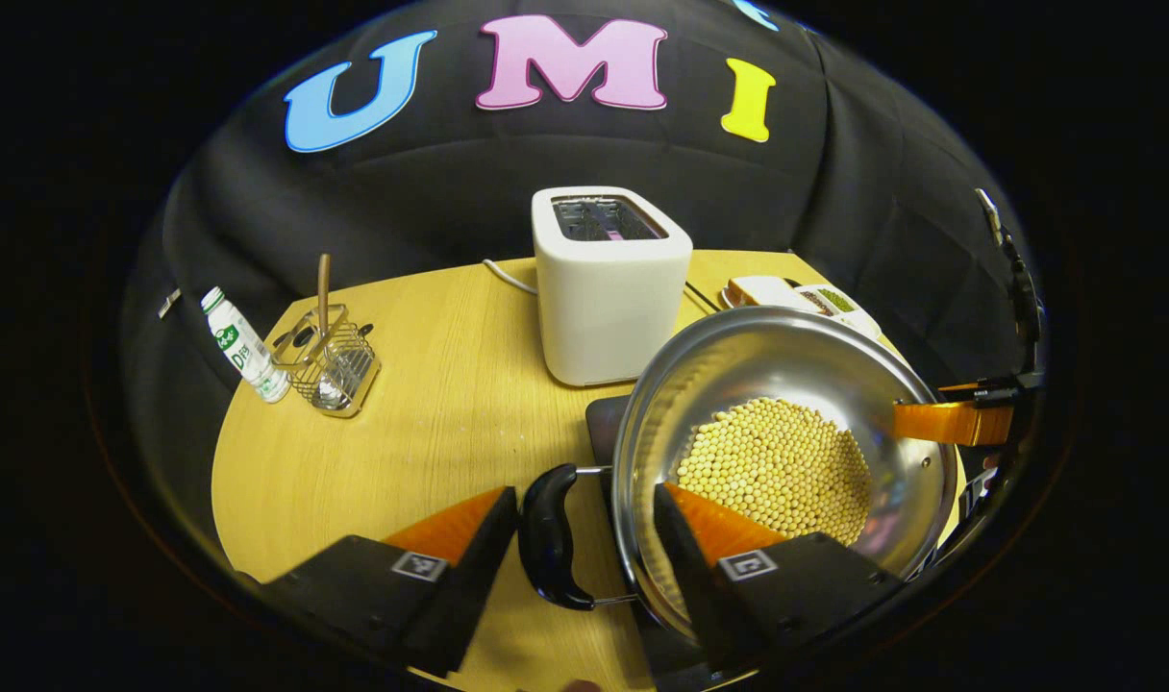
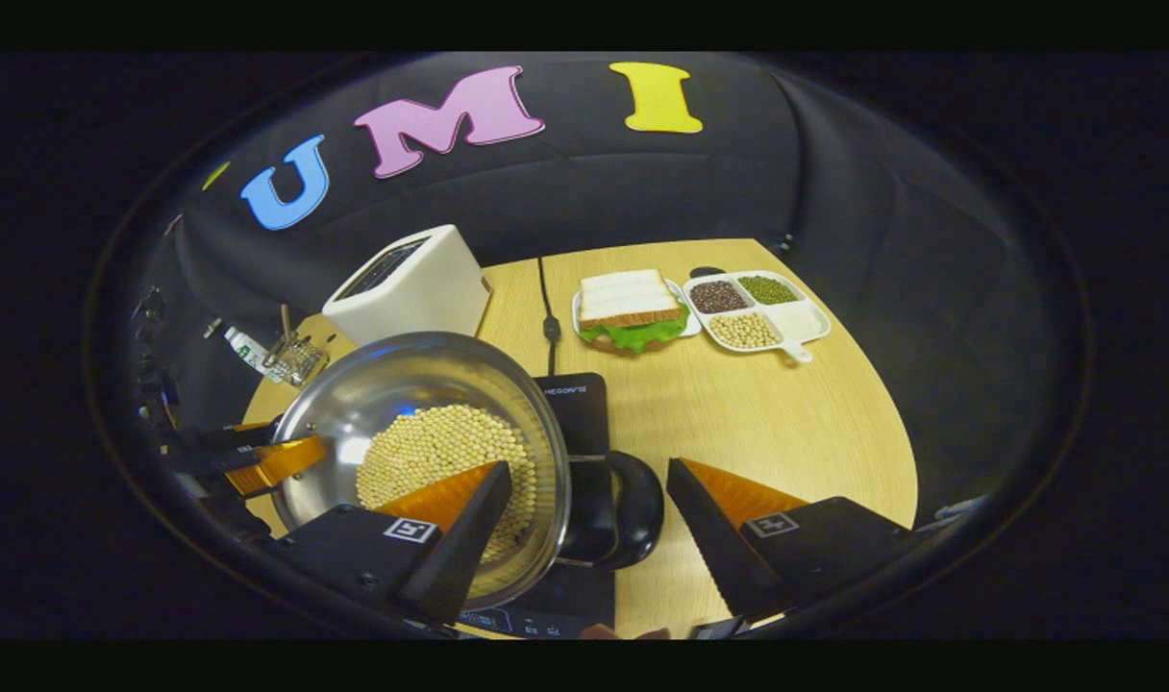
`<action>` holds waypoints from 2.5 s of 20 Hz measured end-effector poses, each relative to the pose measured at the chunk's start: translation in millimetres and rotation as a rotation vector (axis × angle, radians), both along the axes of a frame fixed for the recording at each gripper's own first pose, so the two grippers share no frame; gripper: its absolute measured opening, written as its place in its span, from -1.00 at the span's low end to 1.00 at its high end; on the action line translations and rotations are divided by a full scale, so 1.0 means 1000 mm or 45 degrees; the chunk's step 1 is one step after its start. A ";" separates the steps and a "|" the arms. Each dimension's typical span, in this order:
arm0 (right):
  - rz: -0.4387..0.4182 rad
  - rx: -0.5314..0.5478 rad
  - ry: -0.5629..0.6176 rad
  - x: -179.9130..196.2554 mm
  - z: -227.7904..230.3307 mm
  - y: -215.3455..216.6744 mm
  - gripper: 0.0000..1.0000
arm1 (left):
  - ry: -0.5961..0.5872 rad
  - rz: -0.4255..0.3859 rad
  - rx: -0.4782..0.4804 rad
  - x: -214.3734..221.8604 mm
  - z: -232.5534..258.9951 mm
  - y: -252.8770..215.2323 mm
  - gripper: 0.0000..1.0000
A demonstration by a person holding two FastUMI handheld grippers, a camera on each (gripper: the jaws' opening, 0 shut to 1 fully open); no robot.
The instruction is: First push the handle of the pot to place it horizontally, then grasp the pot with both hands and set it on the induction cooktop.
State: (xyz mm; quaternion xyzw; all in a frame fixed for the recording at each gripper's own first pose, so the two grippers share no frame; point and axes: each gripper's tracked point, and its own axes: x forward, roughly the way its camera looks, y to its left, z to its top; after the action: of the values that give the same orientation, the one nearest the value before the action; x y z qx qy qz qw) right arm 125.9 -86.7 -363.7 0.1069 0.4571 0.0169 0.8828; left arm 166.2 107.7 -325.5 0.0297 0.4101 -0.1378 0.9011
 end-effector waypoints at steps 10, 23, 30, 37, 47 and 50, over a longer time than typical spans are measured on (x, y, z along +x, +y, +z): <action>-0.101 -0.097 -0.191 -0.001 0.057 -0.018 0.98 | -0.168 0.012 -0.019 0.002 0.042 0.002 0.95; -0.184 -0.111 -0.684 -0.037 0.239 -0.002 0.97 | -0.608 0.134 -0.224 -0.023 0.201 0.027 0.96; -0.228 -0.098 -0.923 -0.071 0.308 0.018 0.96 | -0.847 0.139 -0.194 -0.058 0.269 0.054 0.95; -0.154 -0.193 -1.124 -0.108 0.348 0.053 0.96 | -0.914 0.142 -0.233 -0.105 0.288 0.066 0.95; -0.162 -0.212 -1.092 -0.112 0.344 0.049 0.96 | -0.865 0.155 -0.260 -0.123 0.280 0.081 0.95; -0.163 -0.216 -1.070 -0.110 0.340 0.046 0.96 | -0.854 0.156 -0.261 -0.121 0.279 0.082 0.95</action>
State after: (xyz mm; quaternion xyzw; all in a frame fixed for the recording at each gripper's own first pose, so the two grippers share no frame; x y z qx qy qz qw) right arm 15.9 -40.7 -23.8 0.0458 0.0503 -0.0334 0.9971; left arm 45.5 189.3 -46.6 -0.0417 0.0764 -0.1064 0.9905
